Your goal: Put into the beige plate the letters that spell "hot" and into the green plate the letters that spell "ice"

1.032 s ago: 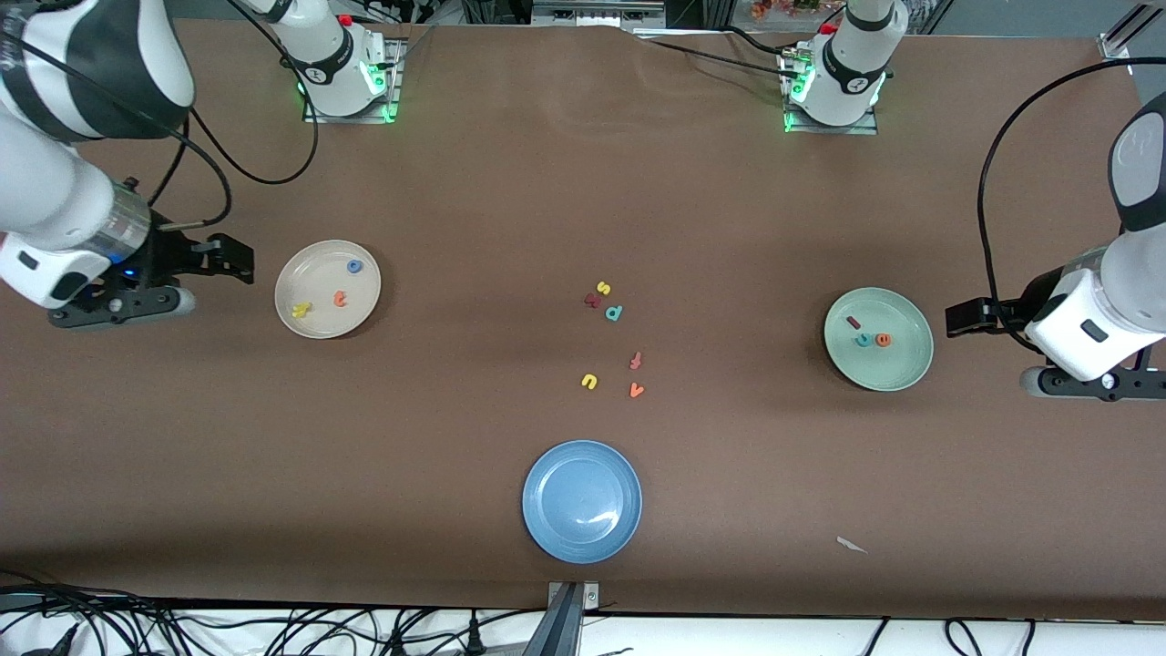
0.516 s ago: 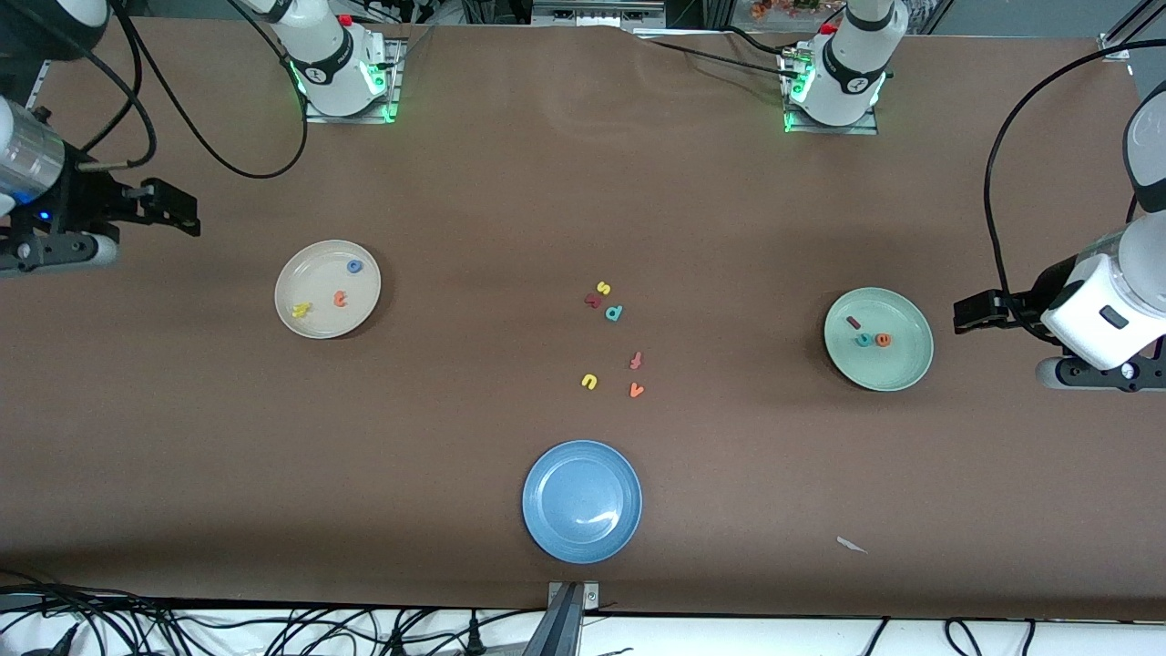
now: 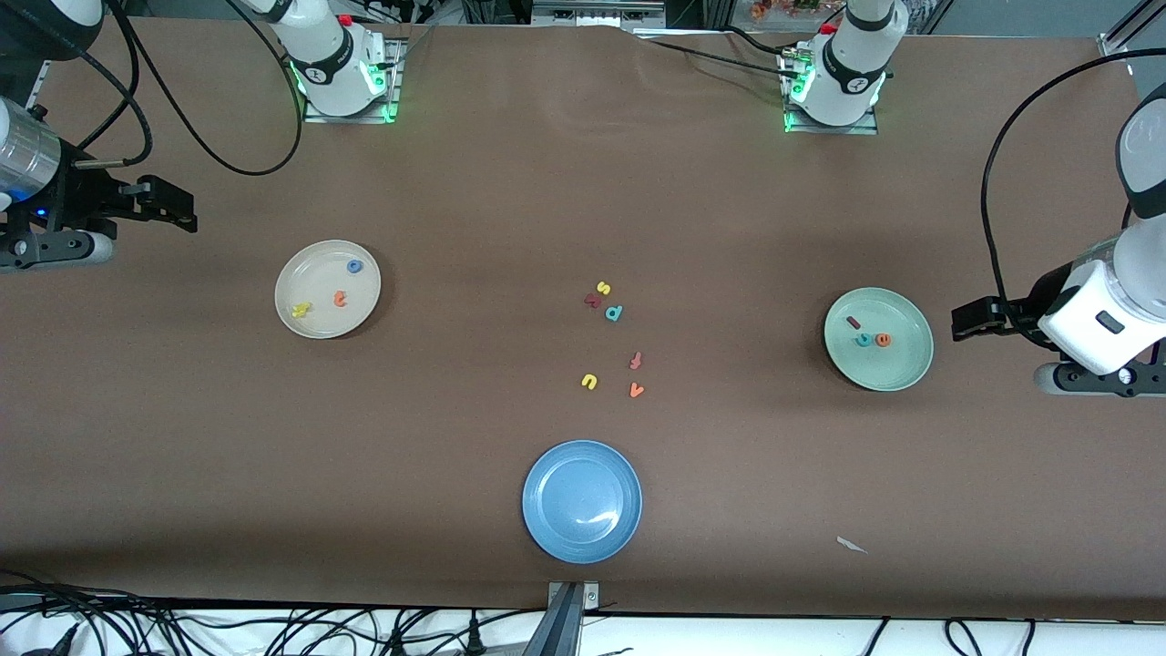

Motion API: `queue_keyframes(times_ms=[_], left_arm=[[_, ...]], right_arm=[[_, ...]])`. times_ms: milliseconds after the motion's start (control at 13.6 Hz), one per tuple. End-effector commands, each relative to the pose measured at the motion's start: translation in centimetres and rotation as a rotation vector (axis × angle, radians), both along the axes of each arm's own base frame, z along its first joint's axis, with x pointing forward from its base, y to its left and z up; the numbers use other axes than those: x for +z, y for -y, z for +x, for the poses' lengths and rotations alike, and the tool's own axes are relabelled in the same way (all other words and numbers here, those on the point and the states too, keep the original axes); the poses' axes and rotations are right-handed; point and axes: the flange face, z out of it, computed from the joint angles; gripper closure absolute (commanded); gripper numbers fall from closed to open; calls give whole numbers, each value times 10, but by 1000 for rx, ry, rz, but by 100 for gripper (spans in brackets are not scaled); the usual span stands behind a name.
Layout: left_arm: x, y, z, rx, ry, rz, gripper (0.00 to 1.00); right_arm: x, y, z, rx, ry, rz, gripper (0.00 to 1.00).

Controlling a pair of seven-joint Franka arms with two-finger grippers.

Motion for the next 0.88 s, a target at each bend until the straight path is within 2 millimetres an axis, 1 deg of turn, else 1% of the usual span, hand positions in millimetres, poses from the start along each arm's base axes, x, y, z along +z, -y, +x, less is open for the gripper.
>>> queue_keyframes(times_ms=[0,74,147,295,664,811], left_arm=[[4,-9,-11,-14,11,-27,0],[4,-8,-13,-16,8,-25,0],[-1,-9,-15,-16,-3,-25,0],[-5,-7,-15,-15,6,-38,0],[-7,-6,-15,-17,4,-38,0],[-7,-6,-15,-17,4,-38,0]], right_arm=[[-2,2,1,-5,4,15,0],[-2,3,1,-6,4,14,0],[-3,5,2,-13,4,16,0],[1,-1,4,-2,19,22,0],[-1,4,8,-5,17,24,0],[1,5,8,-6,24,20,0]])
